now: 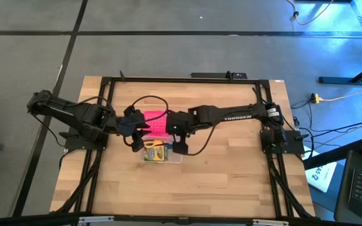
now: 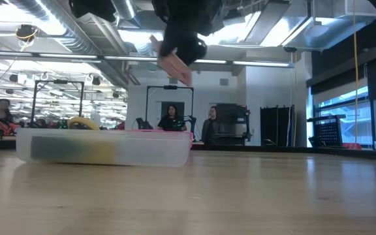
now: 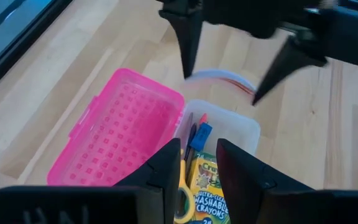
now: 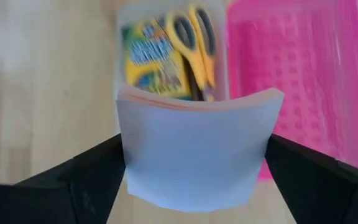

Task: Pack school essentials
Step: Put the pink sticky note into the pink supply box

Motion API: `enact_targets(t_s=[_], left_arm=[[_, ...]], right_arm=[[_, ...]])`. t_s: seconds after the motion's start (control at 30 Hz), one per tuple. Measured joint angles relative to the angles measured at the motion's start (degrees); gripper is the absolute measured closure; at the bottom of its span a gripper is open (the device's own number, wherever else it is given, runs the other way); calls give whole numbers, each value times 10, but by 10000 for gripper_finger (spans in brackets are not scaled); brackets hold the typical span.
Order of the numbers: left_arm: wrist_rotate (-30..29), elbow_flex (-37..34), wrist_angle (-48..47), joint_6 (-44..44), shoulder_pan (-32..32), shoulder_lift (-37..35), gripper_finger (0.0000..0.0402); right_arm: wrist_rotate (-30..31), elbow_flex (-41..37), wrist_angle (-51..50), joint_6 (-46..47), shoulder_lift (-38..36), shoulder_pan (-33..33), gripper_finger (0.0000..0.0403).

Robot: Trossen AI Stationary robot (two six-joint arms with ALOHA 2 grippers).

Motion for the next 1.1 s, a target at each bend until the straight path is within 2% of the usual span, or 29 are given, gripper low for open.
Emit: enact_targets(t_s=[0.13, 0.57, 0.97, 1.1], left_arm=[[0, 0, 0, -14, 0, 0, 304], [0, 0, 0, -17, 0, 0, 304], [1, 0, -5, -15, 0, 0, 304], [57, 0, -10, 39, 0, 0, 304]], right_arm=[[-2, 1, 38, -8, 9, 13, 33], [-20, 0, 47, -33, 105, 20, 33], [-5, 0, 25, -32, 120, 21, 33], [-4, 0, 24, -32, 120, 21, 33]])
